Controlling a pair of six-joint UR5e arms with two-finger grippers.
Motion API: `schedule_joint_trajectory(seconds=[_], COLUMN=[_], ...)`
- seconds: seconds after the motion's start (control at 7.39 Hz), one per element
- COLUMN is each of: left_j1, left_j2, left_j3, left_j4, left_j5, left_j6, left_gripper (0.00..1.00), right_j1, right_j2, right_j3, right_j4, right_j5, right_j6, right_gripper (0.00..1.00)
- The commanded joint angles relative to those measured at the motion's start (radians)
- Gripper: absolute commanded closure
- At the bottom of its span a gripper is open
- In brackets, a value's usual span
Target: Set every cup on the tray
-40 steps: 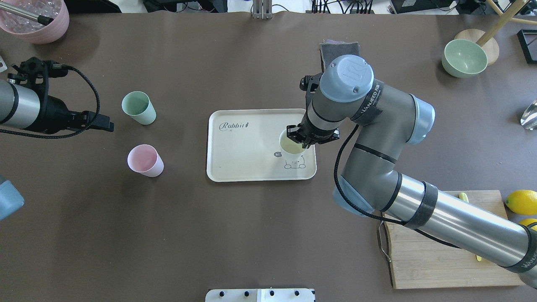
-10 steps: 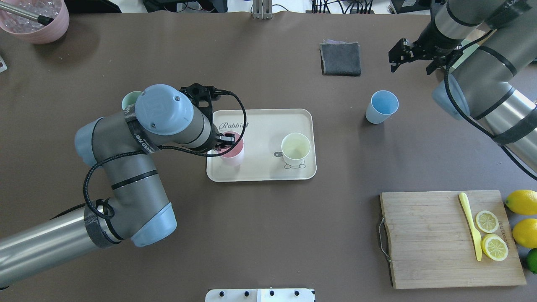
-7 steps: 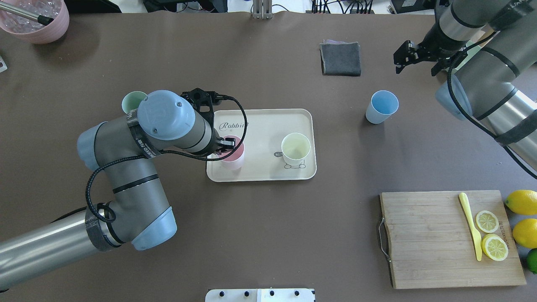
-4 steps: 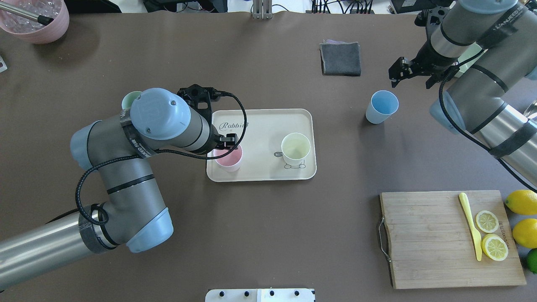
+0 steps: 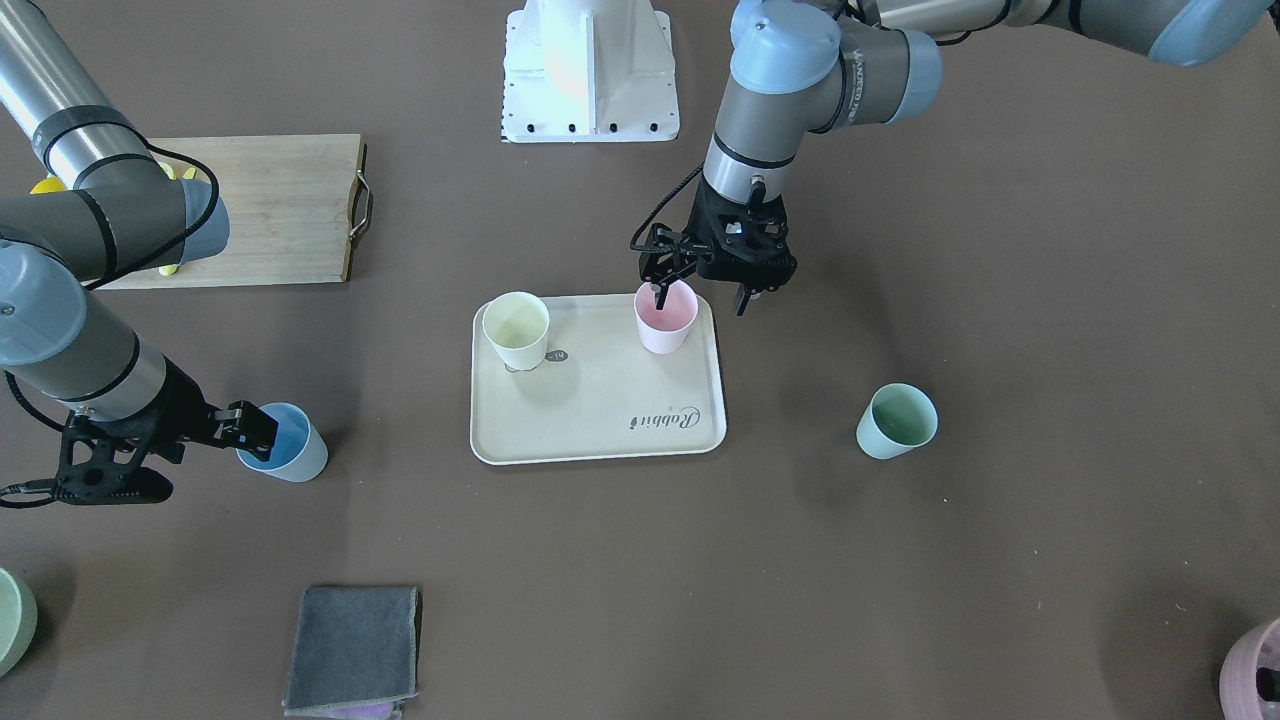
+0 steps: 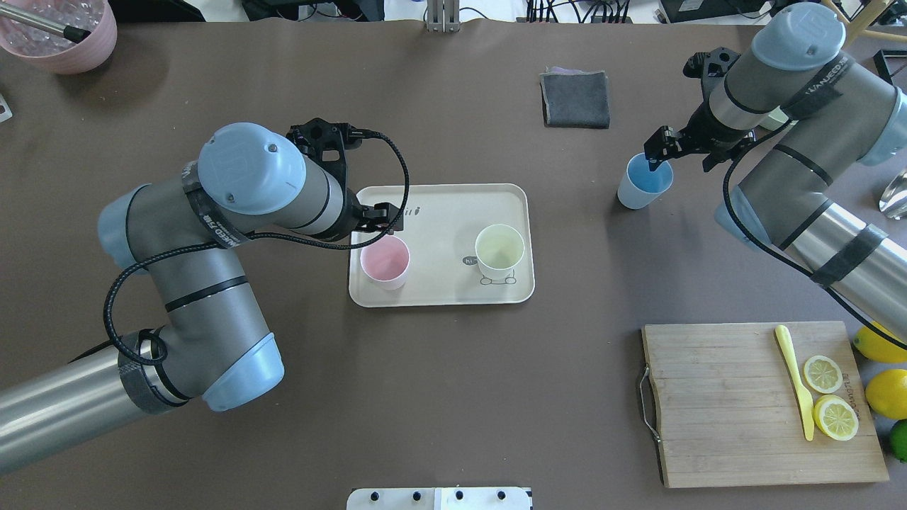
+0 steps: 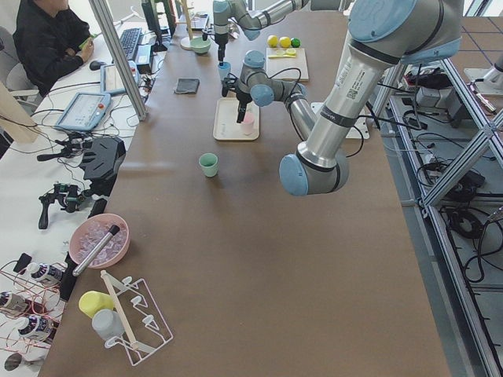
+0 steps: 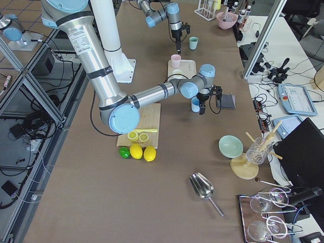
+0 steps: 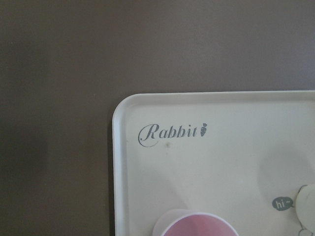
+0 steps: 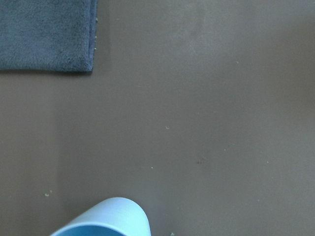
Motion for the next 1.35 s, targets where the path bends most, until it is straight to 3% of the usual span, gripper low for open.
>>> schedule_joint_trajectory(seconds=[0.0,0.27,0.54,0.68,0.95,1.22], left_j1=[-0.016,-0.031,-0.145,-0.19,-0.288,-0.362], left_j2=[0.0,0.0,-0.004,-0.003,0.032,0.057], left_j3=[-0.001,-0.005,-0.056,-0.065,-0.045,-0.015], left_j4=[0.0,0.002,0.094,0.123,0.148,0.148], left_j5=[-0.001,-0.004,-0.163,-0.179,-0.206,-0.248], left_j6=[0.004,0.004,0.025,0.087,0.237,0.361], left_gripper=[0.03,0.03,0.03,0.03,0.03,0.03], right_j1=[-0.028,-0.028,-0.019,-0.008,-0.019,-0.086], right_j2=[0.004,0.01,0.013,0.034,0.148,0.22], right_j3=[0.002,0.021,0.071,0.108,0.131,0.111], right_j4=[0.007,0.006,-0.013,-0.073,-0.21,-0.206], right_j5=[-0.003,0.0,0.025,0.037,0.042,0.022], right_j6=[0.017,0.028,0.029,0.029,0.055,0.162], right_gripper=[1.0,1.0,1.0,1.0,1.0,1.0])
